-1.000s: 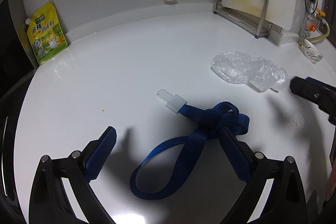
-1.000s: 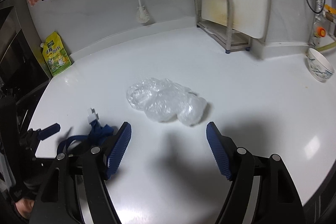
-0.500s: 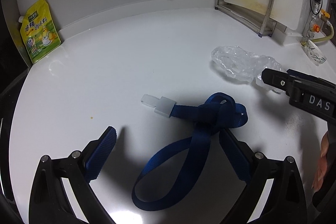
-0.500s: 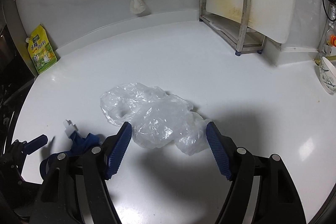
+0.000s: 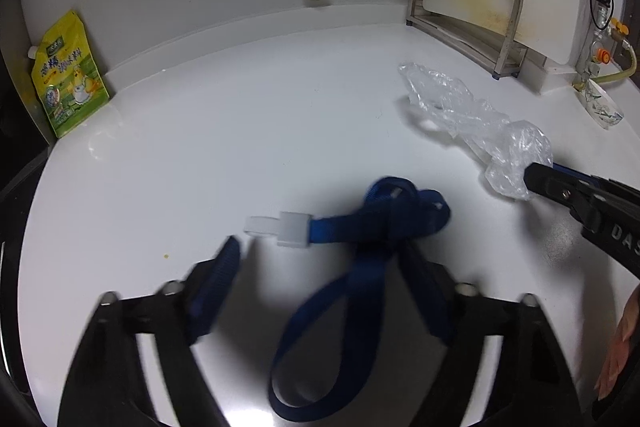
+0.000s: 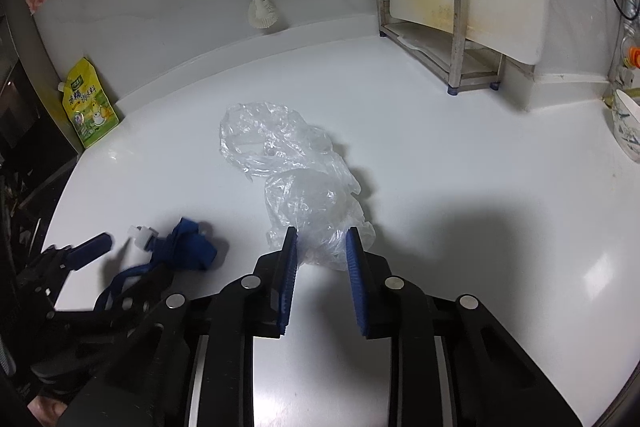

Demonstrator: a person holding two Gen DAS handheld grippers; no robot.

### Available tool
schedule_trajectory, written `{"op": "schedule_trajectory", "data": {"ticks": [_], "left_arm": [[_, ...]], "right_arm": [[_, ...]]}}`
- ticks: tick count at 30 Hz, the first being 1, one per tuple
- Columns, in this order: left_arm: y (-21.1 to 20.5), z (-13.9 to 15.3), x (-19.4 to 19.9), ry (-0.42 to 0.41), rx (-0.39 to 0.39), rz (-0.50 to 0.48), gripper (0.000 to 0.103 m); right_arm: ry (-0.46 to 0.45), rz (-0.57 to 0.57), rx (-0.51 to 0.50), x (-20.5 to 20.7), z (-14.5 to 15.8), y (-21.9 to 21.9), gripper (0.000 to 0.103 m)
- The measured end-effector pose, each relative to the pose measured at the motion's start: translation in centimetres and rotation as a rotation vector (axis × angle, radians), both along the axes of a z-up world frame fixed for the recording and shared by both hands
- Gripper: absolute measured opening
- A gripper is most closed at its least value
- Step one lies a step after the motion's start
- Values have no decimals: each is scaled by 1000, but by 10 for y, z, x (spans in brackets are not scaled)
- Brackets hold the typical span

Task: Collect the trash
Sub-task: 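Grasp the blue lanyard with the left tool while the right tool grasps the clear plastic bag, then carry lanyard and plastic bag over the bin and open both tools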

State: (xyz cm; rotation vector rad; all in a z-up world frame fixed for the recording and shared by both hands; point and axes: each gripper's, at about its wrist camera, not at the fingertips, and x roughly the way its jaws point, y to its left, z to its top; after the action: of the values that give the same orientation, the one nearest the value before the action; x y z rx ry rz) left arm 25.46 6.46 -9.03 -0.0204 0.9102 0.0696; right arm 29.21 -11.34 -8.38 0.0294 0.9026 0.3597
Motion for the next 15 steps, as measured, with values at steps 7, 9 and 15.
{"op": "schedule_trajectory", "data": {"ticks": [7,9,15], "left_arm": [[-2,0,-8,-16,-32,-38,17],[-1,1,-13,-15,-54,-42,15],[-8,10,-41,-24,-87,-63,12]], "right_arm": [[2,-28,48,-37,6,-13,23],[2,-37,59,-51,7,-17,23],[10,-73,87,-93,9,-26,23]]}}
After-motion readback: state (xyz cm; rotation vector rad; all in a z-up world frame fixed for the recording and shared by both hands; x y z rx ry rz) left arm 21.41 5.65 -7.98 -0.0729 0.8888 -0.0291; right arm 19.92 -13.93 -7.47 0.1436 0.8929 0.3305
